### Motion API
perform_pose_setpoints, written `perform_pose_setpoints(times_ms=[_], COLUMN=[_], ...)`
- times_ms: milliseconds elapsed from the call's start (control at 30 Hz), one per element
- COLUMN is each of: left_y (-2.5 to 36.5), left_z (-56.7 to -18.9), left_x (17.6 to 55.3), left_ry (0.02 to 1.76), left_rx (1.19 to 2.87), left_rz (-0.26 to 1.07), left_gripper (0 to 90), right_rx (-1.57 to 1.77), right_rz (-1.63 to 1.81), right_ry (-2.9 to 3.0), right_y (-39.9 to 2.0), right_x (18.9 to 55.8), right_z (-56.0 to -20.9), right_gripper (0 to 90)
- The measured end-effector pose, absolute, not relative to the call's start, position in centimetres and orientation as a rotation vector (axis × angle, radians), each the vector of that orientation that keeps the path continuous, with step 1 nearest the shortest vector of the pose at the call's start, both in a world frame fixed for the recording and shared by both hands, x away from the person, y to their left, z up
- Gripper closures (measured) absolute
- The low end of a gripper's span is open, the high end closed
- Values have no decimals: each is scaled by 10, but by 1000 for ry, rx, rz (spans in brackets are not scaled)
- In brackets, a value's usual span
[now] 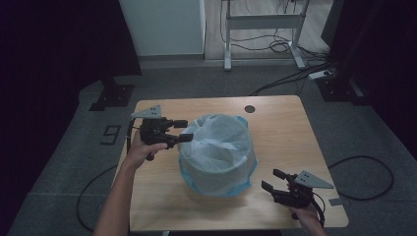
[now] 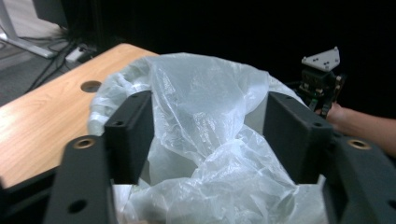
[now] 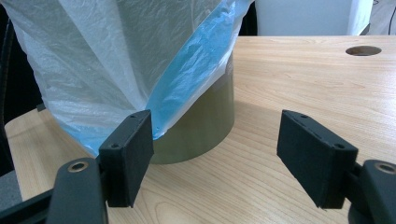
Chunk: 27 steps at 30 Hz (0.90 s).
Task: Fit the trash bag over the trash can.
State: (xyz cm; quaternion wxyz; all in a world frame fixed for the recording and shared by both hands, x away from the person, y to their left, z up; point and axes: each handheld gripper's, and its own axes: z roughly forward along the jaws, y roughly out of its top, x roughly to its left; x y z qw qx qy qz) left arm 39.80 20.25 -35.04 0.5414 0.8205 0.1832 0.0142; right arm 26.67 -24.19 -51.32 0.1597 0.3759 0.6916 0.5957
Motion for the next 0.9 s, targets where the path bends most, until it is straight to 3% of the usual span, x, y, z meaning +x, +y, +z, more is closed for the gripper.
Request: perform_pose_setpoints(times_ms=[400, 633, 900], left_y=[177, 155, 134], left_z=[-354, -355, -358], left_x=[412, 417, 419], left_ry=[423, 410, 409], left_rx=[2049, 2184, 2357], left_rz=[-15, -33, -24], left_gripper=[400, 484, 510], right_rx=[1068, 1064, 1059], right_rz=[1697, 1697, 1700], right_ry=[1984, 1983, 1981], right_y=[-240, -240, -241], right_x=[266, 266, 265], right_z=[-514, -514, -513], right_gripper=[265, 265, 266])
